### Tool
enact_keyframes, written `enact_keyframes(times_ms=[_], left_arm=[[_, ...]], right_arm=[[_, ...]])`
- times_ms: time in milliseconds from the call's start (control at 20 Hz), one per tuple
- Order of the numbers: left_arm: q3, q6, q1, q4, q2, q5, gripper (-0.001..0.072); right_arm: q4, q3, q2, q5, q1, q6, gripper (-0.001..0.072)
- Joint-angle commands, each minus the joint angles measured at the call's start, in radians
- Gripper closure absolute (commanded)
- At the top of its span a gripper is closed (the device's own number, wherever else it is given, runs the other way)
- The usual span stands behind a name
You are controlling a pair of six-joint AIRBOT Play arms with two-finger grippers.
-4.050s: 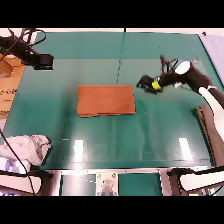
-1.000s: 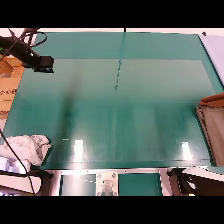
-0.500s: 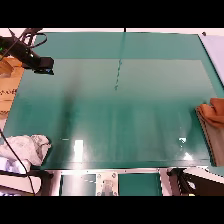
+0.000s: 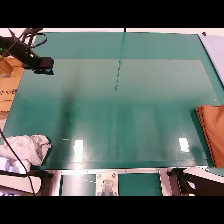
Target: Fold the shirts.
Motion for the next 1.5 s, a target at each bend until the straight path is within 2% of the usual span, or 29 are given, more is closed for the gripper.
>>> enact_keyframes(times_ms=[0, 100, 250, 400, 650, 850, 1000, 1450], left_arm=[[0.001, 0.000, 0.000, -0.016, 0.002, 0.034, 0.0681], [0.002, -0.009, 0.000, -0.039, 0.007, 0.050, 0.0681], [0.000, -0.035, 0.000, -0.092, 0.043, 0.044, 0.0682], [-0.053, -0.071, 0.000, -0.109, 0.127, 0.037, 0.0682], [-0.455, -0.140, -0.042, -0.106, 0.422, 0.083, 0.0682], [-0.761, -0.203, -0.126, -0.105, 0.627, 0.132, 0.0682], [-0.858, -0.208, -0.139, -0.098, 0.686, 0.144, 0.0681], [-0.860, -0.209, -0.139, -0.096, 0.685, 0.135, 0.0681]], right_arm=[[0.056, 0.095, -0.007, -0.052, 0.051, -0.002, 0.0144], [0.178, 0.141, -0.007, -0.110, 0.132, -0.006, 0.0689], [0.332, 0.151, -0.003, -0.193, 0.312, -0.090, 0.0696], [0.348, 0.122, 0.026, -0.226, 0.537, -0.147, 0.0698], [0.344, -0.146, 0.188, -0.314, 0.830, -0.208, 0.0698], [0.353, -0.406, 0.328, -0.398, 1.012, -0.179, 0.0698], [0.389, -0.465, 0.366, -0.416, 1.072, -0.175, 0.0698], [0.389, -0.465, 0.365, -0.412, 1.083, -0.175, 0.0697]])
